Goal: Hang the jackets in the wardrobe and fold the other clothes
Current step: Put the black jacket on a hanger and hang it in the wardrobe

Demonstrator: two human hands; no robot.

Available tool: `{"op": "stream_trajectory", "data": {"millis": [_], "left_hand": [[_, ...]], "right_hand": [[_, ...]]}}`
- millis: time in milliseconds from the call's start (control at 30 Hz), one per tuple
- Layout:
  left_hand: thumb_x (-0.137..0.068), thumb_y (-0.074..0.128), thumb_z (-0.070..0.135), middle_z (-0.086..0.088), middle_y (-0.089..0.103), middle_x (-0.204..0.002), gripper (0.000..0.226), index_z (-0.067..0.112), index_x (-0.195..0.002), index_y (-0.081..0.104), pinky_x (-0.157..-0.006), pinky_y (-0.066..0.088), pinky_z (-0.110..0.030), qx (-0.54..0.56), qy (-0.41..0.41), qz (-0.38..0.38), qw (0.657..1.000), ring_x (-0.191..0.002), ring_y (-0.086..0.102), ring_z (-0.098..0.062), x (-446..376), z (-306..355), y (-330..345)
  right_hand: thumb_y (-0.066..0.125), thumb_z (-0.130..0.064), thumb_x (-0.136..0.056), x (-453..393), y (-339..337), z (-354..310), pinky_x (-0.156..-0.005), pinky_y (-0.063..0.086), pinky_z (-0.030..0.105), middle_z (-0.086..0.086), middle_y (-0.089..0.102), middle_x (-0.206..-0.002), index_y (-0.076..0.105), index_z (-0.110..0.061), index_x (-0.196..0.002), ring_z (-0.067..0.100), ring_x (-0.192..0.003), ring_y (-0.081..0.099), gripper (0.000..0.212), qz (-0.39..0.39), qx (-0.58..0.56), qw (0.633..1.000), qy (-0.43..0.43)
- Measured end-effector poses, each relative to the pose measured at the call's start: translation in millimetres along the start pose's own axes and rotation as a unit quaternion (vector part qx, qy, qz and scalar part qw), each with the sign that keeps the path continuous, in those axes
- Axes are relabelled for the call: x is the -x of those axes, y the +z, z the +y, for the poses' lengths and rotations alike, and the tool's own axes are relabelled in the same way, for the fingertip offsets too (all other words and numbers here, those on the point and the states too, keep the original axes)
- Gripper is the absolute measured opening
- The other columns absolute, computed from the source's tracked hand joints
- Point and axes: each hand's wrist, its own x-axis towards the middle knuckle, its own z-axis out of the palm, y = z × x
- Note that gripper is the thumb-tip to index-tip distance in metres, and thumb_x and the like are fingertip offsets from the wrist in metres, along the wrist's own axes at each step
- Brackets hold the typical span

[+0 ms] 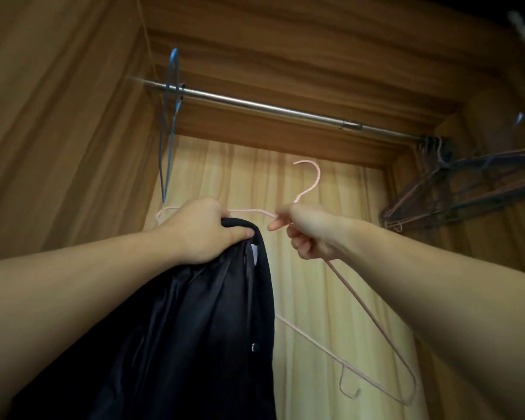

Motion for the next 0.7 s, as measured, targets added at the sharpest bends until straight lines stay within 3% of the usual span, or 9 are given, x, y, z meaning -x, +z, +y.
{"op": "stream_trajectory", "data": {"millis": [167,233,300,367,467,600,700], "left_hand": [[-0.081,0.067,0.054,0.008,0.059,-0.05,0.046,0.018,-0.054,0.062,-0.043,0.035,-0.018,0.075,0.038,-0.016,0.996,-0.051,0.055,-0.003,21.5,17.7,6.0],[-0.081,0.066,0.055,-0.001,0.069,-0.065,0.046,0.012,-0.065,0.071,-0.058,0.05,-0.029,0.102,0.049,-0.043,0.993,-0.065,0.064,-0.013,25.1,24.5,7.8],[-0.08,0.065,0.056,-0.007,0.072,-0.076,0.046,0.011,-0.076,0.075,-0.073,0.054,-0.036,0.14,0.037,-0.06,0.988,-0.076,0.068,-0.02,30.6,25.6,12.5],[-0.08,0.066,0.055,-0.007,0.074,-0.079,0.044,0.013,-0.08,0.077,-0.075,0.054,-0.032,0.204,0.021,-0.062,0.977,-0.077,0.069,-0.017,41.3,23.3,21.0],[-0.081,0.065,0.057,-0.008,0.074,-0.083,0.048,0.01,-0.083,0.077,-0.071,0.053,-0.027,0.253,0.027,-0.085,0.963,-0.075,0.068,-0.015,63.2,32.5,25.6],[-0.082,0.062,0.059,0.002,0.059,-0.056,0.054,0.008,-0.067,0.067,-0.049,0.038,-0.02,0.231,0.049,-0.097,0.967,-0.051,0.054,-0.008,88.0,58.8,-16.1],[-0.087,0.06,0.056,-0.004,0.047,-0.057,0.056,0.005,-0.064,0.055,-0.046,0.028,-0.019,0.21,0.078,-0.109,0.968,-0.047,0.044,-0.009,109.7,77.6,-61.6]], "right_hand": [[0.044,-0.031,-0.091,54.3,-10.0,25.5,-0.036,0.015,0.019,-0.007,0.031,-0.049,0.065,-0.01,-0.086,0.008,-0.038,0.019,0.03,0.005,0.058,0.998,0.023],[0.045,-0.048,-0.093,86.2,-3.1,41.3,-0.037,0.013,0.018,-0.007,0.028,-0.049,0.062,-0.011,-0.097,0.009,-0.039,0.017,0.041,-0.019,0.071,0.995,0.064],[0.044,-0.063,-0.091,117.9,6.9,58.7,-0.038,0.012,0.017,-0.007,0.027,-0.047,0.058,-0.011,-0.104,0.009,-0.039,0.016,0.055,-0.048,0.062,0.991,0.106],[0.049,-0.059,-0.092,148.6,16.7,74.2,-0.038,0.012,0.018,-0.007,0.027,-0.047,0.055,-0.013,-0.092,0.009,-0.039,0.017,0.046,-0.062,0.078,0.987,0.127],[0.053,-0.034,-0.095,186.1,21.2,85.5,-0.04,0.013,0.019,-0.004,0.028,-0.048,0.043,-0.017,-0.072,0.01,-0.038,0.02,0.031,-0.024,0.1,0.987,0.125],[0.06,-0.036,-0.093,230.2,-9.4,59.9,-0.044,0.019,0.026,0.003,0.034,-0.061,0.051,-0.012,-0.088,0.012,-0.046,0.026,0.026,0.06,0.123,0.982,0.128],[0.065,-0.035,-0.091,265.1,-43.5,23.6,-0.04,0.02,0.022,0.002,0.035,-0.055,0.05,-0.012,-0.082,0.012,-0.043,0.026,0.028,0.073,0.129,0.982,0.115]]}}
